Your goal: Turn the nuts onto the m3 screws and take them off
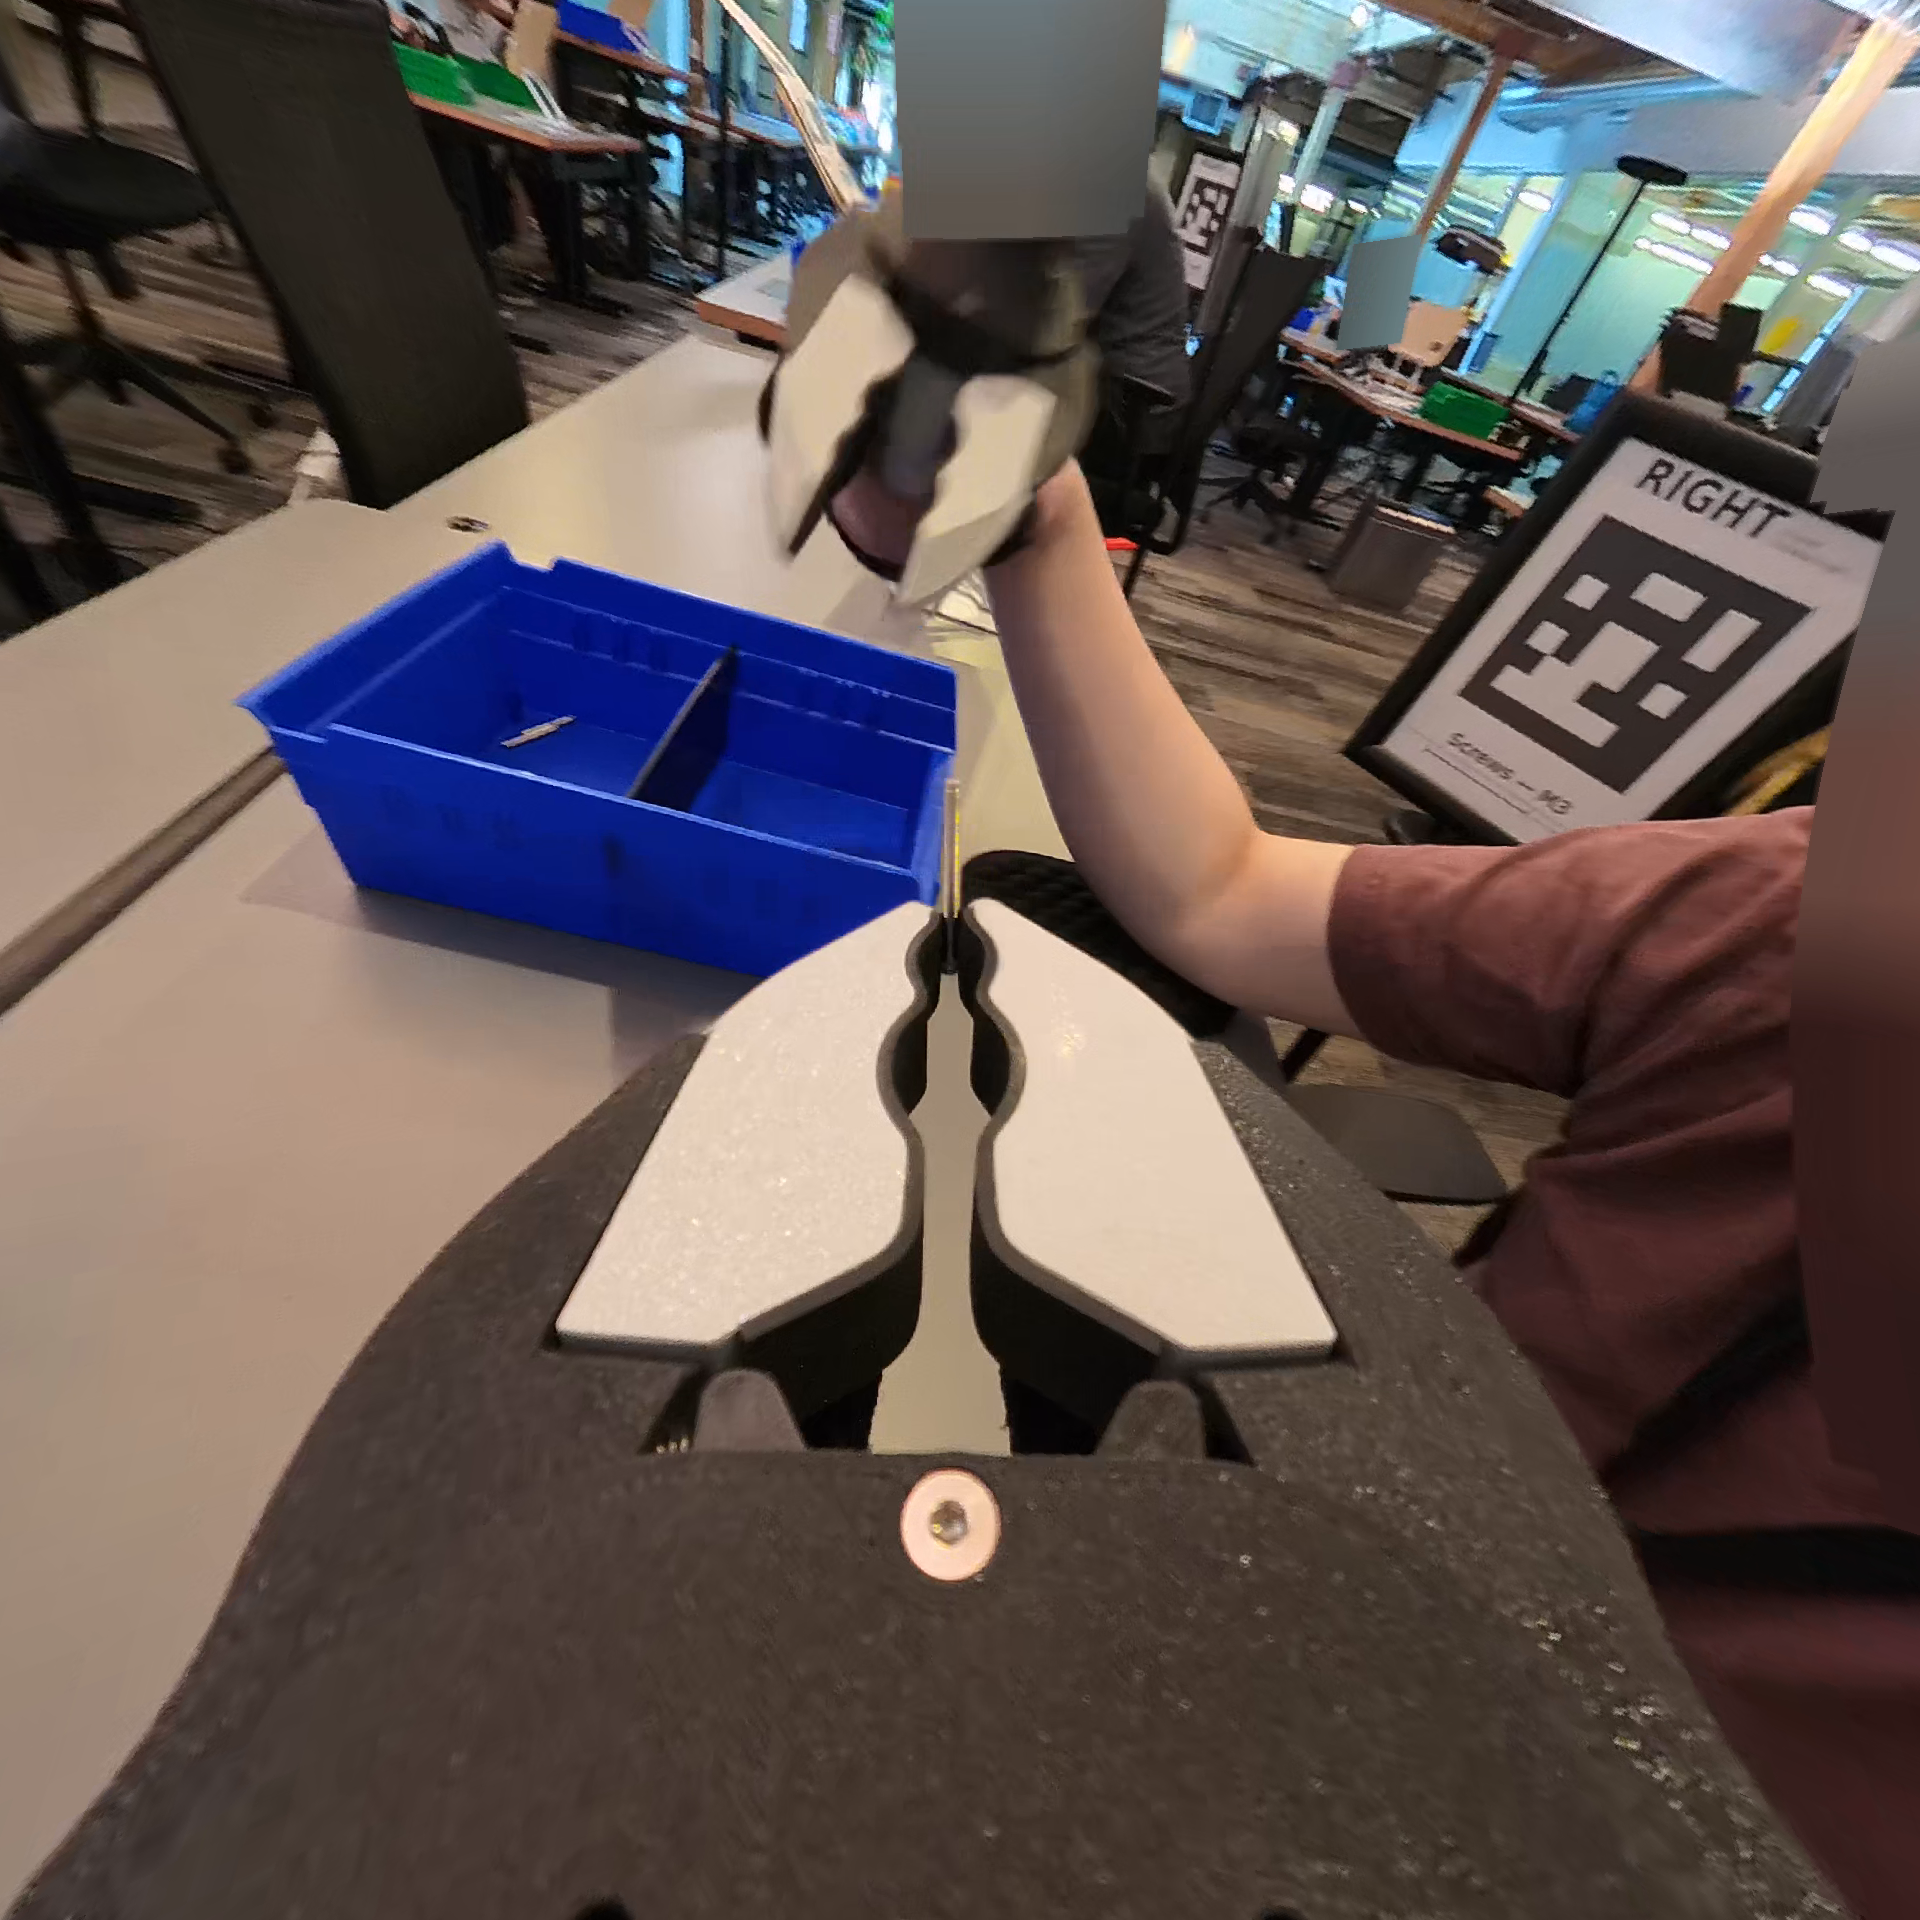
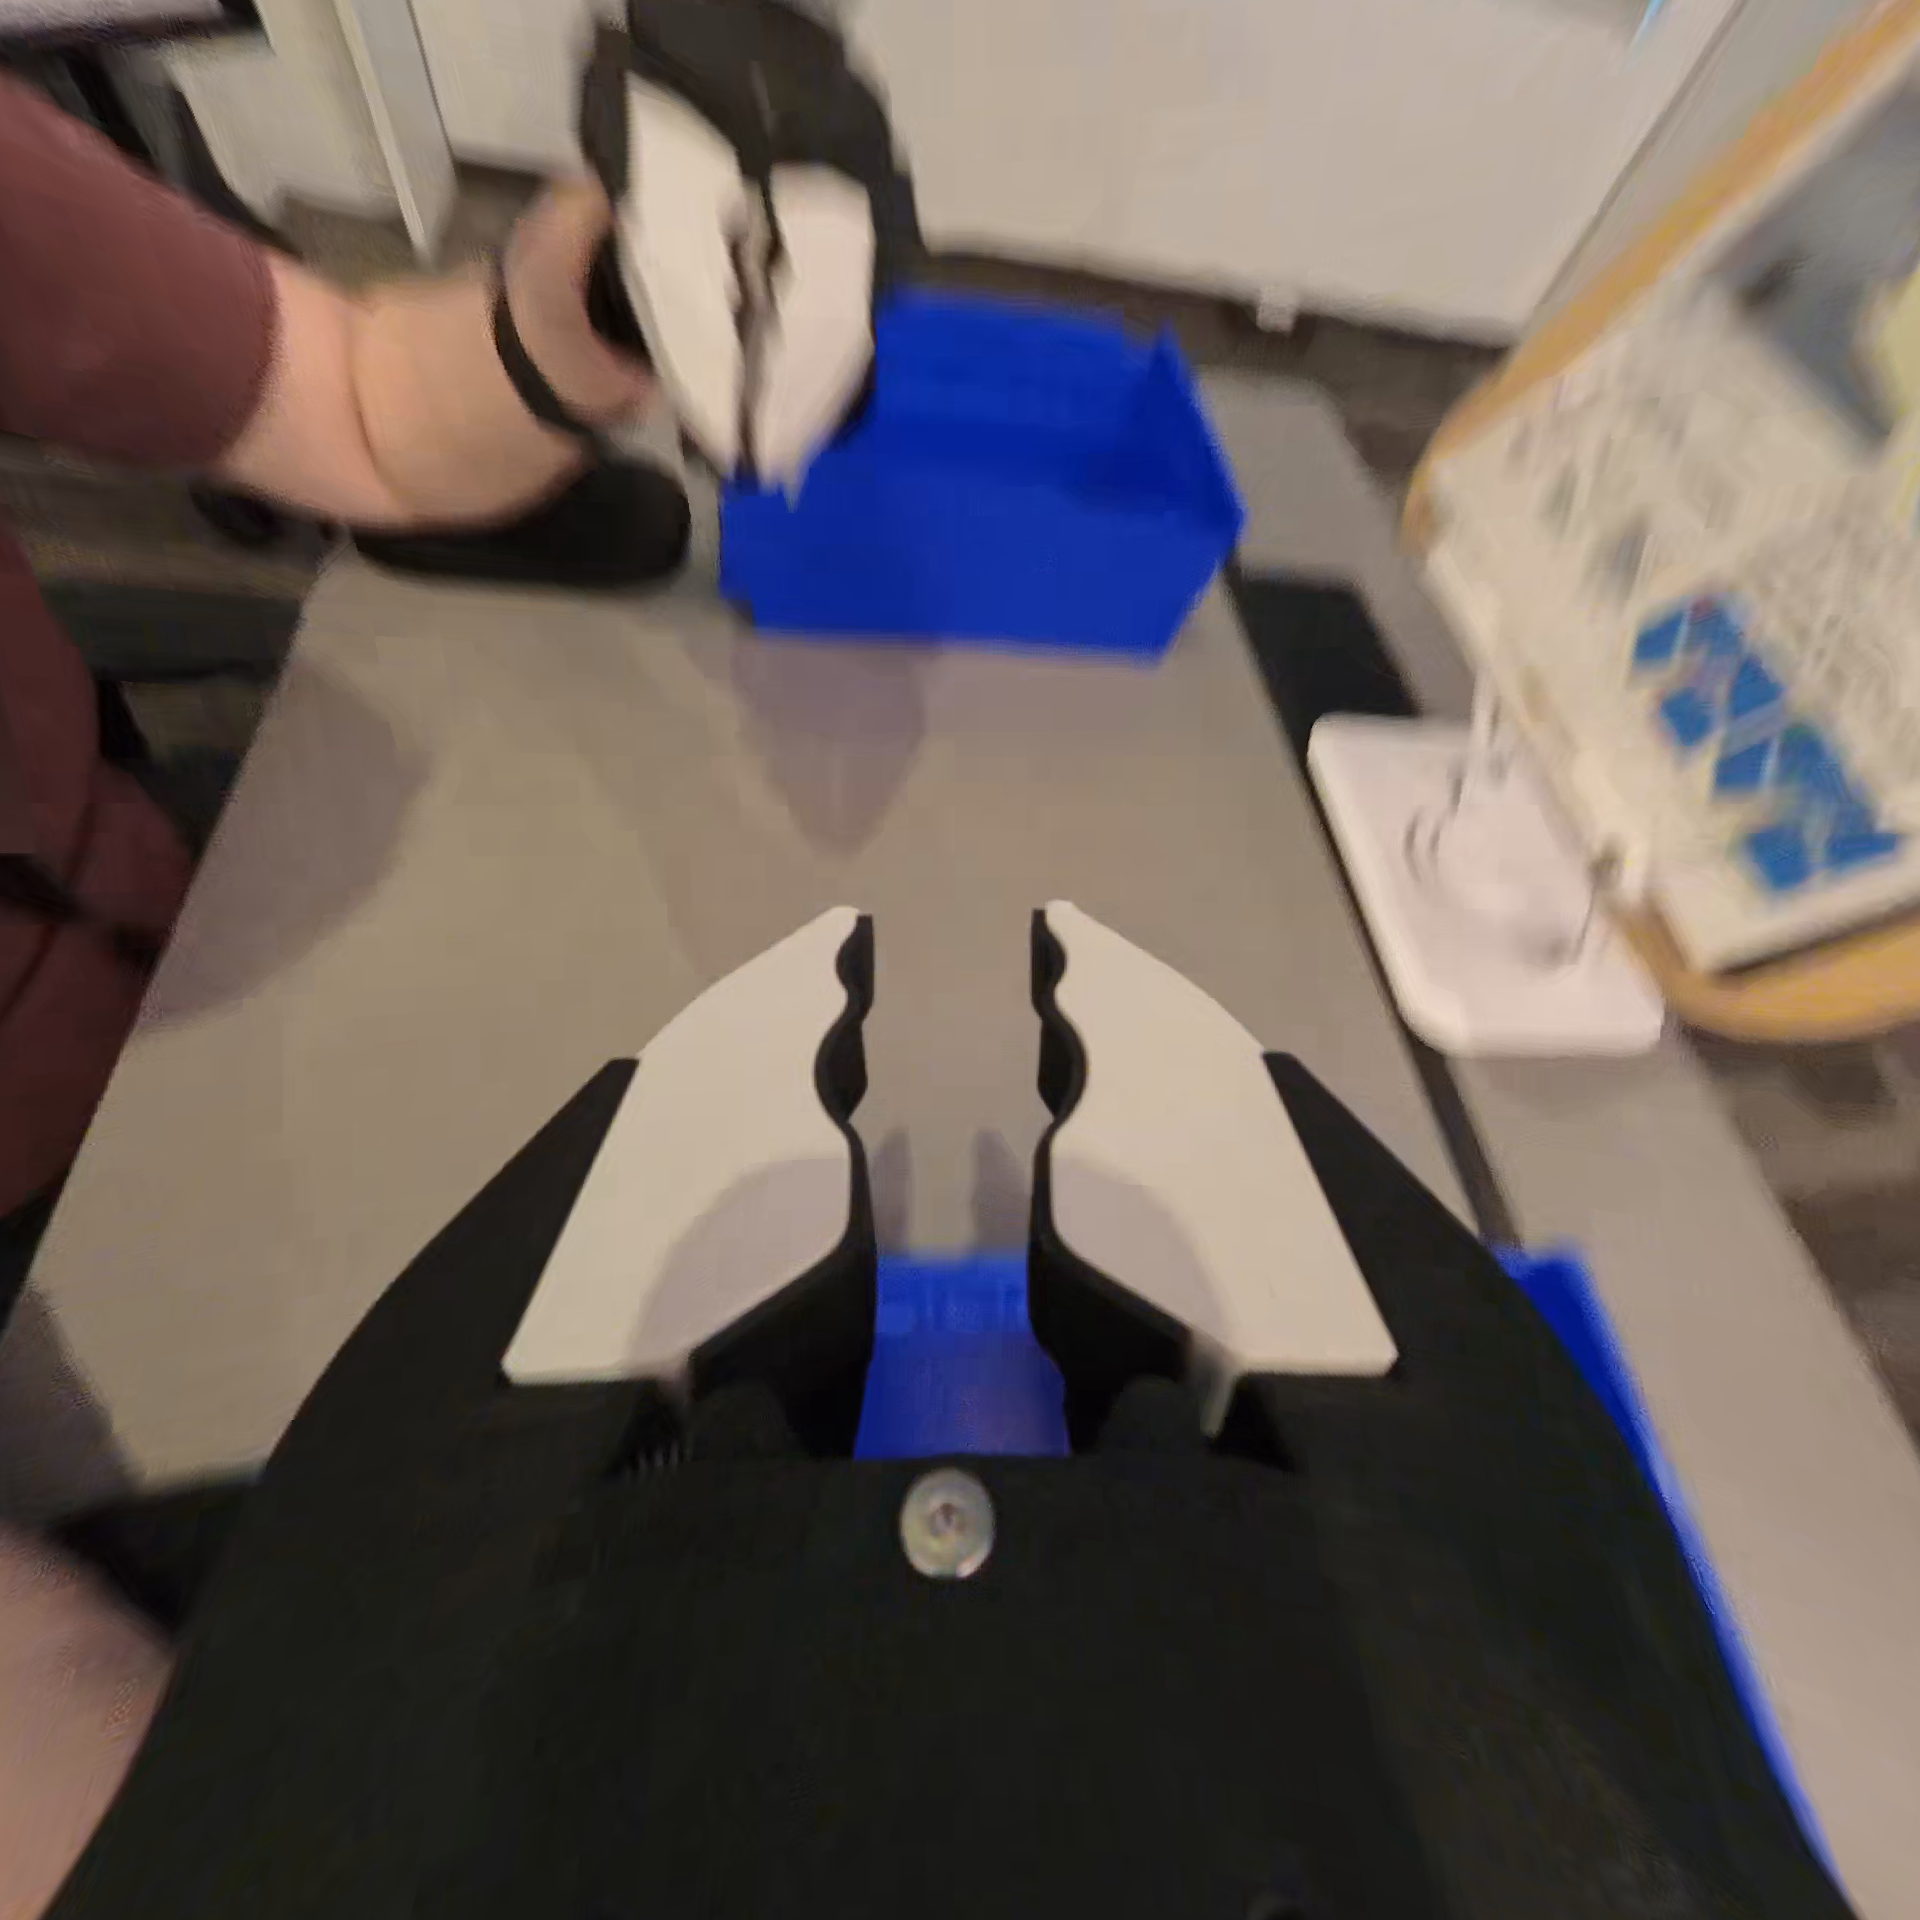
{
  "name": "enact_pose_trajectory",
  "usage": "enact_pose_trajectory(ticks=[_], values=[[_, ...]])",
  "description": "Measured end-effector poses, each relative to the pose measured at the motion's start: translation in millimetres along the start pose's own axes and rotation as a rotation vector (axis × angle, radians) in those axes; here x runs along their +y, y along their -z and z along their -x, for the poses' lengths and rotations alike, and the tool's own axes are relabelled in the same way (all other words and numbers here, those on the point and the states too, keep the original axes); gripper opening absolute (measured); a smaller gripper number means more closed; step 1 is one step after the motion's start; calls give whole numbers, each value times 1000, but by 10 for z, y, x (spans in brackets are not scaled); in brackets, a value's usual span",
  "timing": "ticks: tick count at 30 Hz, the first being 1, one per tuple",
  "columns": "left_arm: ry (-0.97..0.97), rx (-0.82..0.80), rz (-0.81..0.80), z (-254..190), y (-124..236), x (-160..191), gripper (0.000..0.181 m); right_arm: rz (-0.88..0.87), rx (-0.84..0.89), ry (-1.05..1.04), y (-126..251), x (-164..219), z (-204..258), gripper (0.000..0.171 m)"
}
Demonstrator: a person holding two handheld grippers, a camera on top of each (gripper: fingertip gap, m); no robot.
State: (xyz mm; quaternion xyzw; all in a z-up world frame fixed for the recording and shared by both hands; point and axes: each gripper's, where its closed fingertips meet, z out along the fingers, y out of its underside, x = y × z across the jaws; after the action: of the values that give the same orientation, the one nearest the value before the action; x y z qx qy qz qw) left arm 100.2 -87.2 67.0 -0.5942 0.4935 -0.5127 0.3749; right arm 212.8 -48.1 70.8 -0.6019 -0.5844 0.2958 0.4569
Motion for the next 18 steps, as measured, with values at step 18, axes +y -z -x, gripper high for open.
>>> enact_pose_trajectory(ticks=[18], values=[[-19,1,-12,-32,36,-43,3,-385,-376,-304,-1125,-828,463,8]])
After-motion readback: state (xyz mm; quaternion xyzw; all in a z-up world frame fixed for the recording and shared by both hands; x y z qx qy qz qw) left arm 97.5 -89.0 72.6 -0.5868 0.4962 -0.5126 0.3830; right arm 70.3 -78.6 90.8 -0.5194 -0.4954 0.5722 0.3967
